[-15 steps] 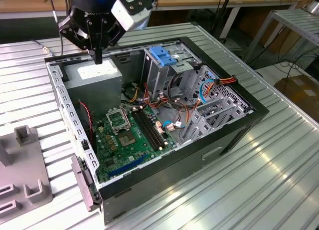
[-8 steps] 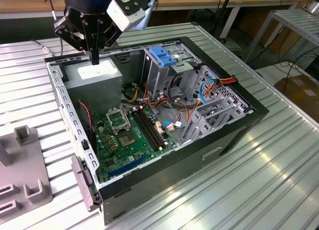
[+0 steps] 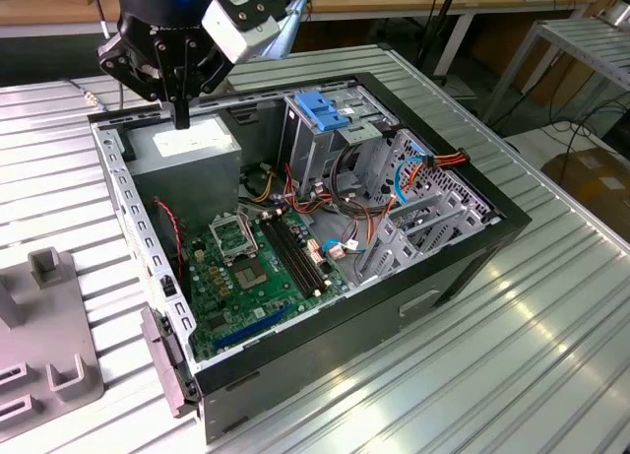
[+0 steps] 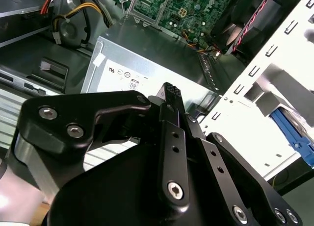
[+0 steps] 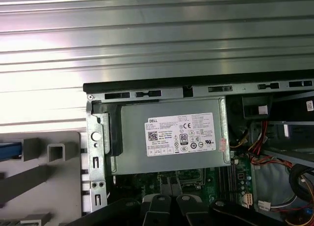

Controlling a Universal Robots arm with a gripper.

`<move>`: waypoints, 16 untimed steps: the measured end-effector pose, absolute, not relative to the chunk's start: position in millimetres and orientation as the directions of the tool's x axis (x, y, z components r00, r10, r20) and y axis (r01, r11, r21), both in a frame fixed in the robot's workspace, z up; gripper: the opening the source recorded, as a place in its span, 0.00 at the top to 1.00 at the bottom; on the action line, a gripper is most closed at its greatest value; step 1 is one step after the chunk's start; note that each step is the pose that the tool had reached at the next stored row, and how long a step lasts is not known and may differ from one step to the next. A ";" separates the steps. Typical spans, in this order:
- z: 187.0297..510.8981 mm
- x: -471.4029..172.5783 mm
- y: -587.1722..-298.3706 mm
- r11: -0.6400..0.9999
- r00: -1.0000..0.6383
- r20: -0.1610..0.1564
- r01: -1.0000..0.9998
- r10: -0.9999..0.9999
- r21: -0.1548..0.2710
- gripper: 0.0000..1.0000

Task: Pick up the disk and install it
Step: 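Reach for the disk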

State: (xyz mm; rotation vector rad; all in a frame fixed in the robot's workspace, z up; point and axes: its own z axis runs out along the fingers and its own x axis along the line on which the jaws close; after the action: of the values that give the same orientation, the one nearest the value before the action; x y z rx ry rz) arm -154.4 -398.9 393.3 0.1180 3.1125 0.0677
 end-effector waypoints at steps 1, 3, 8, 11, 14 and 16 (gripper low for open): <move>393.3 -155.3 -398.9 0.996 -0.997 -0.024 0.075 0.076 0.044 0.90; 393.3 -158.6 -398.9 0.996 -0.997 -0.024 0.075 0.076 0.044 0.90; 393.3 -164.7 -398.9 0.996 -0.997 -0.024 0.075 0.076 0.044 0.90; 393.2 -167.9 -398.9 0.996 -0.997 -0.024 0.075 0.076 0.044 0.90; 393.2 -170.7 -398.9 0.996 -0.997 -0.025 0.075 0.076 0.044 0.90; 393.2 -172.3 -398.9 0.996 -0.997 -0.024 0.075 0.076 0.044 0.90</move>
State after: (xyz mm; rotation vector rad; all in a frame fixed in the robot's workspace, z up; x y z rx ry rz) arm -172.3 -398.9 393.2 0.1180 3.1125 0.0677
